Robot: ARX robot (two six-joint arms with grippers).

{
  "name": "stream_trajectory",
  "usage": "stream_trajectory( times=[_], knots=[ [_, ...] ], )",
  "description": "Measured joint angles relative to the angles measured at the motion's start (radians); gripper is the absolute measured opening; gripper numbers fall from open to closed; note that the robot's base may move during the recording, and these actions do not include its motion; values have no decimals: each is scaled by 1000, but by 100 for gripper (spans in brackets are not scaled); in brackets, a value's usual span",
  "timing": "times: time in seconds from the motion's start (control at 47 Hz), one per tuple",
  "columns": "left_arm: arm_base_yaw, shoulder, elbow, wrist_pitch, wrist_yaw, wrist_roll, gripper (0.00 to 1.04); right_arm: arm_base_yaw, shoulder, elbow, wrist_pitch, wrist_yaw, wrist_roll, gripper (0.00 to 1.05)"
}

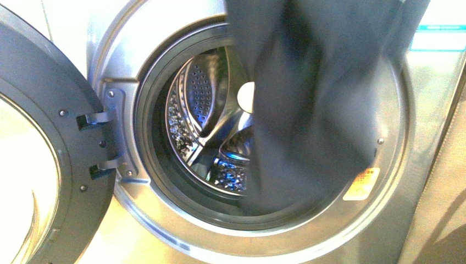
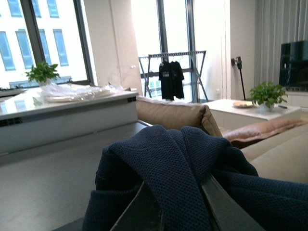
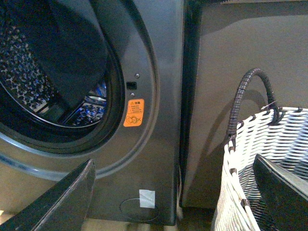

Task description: Collect clothes from washing machine

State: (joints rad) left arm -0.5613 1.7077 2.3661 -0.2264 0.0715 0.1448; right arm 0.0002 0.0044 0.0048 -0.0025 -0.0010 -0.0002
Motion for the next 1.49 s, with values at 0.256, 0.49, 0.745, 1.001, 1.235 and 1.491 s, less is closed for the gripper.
stream_trajectory(
  times=[0.256, 0.49, 0.745, 1.001, 1.235, 1.491],
  knots=[
    [2, -99, -241, 63, 15, -10, 9, 0, 0, 0, 0, 0, 0, 97],
    [2, -106, -326, 71, 2, 2, 9, 0, 0, 0, 0, 0, 0, 97],
    [-34, -159, -350, 70, -18, 23, 15, 0, 0, 0, 0, 0, 0, 97],
    [-54, -56, -294, 167, -26, 32, 9, 0, 0, 0, 0, -1, 0, 97],
    [-69, -13, -294, 167, -26, 35, 9, 0, 0, 0, 0, 0, 0, 97],
    [-87, -27, -294, 167, -22, 47, 9, 0, 0, 0, 0, 0, 0, 97]
  ],
)
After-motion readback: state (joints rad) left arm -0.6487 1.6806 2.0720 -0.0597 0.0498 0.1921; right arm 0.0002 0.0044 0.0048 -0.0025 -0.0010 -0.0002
